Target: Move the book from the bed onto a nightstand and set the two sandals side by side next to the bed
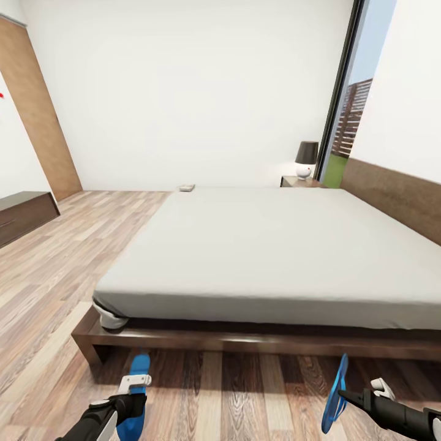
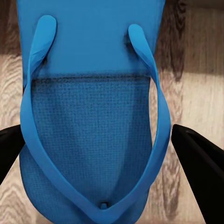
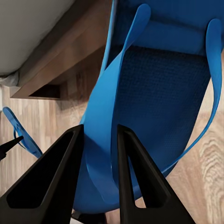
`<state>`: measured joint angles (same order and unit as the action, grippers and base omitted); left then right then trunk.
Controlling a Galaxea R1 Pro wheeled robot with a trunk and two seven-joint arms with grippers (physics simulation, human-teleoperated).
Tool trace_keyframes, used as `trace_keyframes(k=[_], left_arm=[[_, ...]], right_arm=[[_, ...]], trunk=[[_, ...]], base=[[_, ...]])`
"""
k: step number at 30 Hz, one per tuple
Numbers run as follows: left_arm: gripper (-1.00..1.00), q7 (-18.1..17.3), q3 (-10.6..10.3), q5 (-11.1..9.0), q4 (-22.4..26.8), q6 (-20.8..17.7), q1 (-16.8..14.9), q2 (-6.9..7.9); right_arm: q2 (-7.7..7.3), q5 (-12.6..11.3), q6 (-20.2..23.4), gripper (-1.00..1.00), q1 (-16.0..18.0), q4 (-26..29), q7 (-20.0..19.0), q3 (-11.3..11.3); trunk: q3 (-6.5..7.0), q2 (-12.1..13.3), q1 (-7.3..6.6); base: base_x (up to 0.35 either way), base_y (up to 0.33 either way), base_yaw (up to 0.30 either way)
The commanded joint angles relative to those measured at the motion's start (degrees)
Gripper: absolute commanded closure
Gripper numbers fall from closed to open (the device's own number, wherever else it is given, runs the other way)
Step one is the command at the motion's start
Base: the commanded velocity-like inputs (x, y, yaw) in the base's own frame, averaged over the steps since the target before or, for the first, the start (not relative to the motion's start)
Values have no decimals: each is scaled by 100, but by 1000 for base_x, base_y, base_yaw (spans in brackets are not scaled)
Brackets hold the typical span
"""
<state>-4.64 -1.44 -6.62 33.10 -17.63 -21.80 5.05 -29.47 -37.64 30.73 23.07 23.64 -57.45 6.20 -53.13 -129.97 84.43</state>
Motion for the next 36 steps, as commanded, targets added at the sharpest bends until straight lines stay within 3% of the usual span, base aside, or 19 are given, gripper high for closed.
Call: trace_keyframes(k=[1,30,32,34,36], left_arm=[[100,-1,-14,-59,9,-33,-1,4],[100,7,-5,-49,12,-63,-2,31],[100,7,3,-44,12,-69,-1,59],[100,-7,10,-51,12,-72,0,229],[100,-19,12,-56,12,-73,0,302]], right_arm=[[-6,-68,47,100,5,0,-3,31],[-6,-68,47,100,5,0,-3,35],[-6,-68,47,100,5,0,-3,37],[-6,-68,47,100,5,0,-3,36],[-6,-68,46,100,5,0,-3,36]], trunk=[[-24,-44,21],[-544,-1207,658],[-580,-1287,702],[-621,-1329,727],[-665,-1331,732]], base=[[0,0,0],[0,0,0],[0,0,0],[0,0,0],[0,0,0]])
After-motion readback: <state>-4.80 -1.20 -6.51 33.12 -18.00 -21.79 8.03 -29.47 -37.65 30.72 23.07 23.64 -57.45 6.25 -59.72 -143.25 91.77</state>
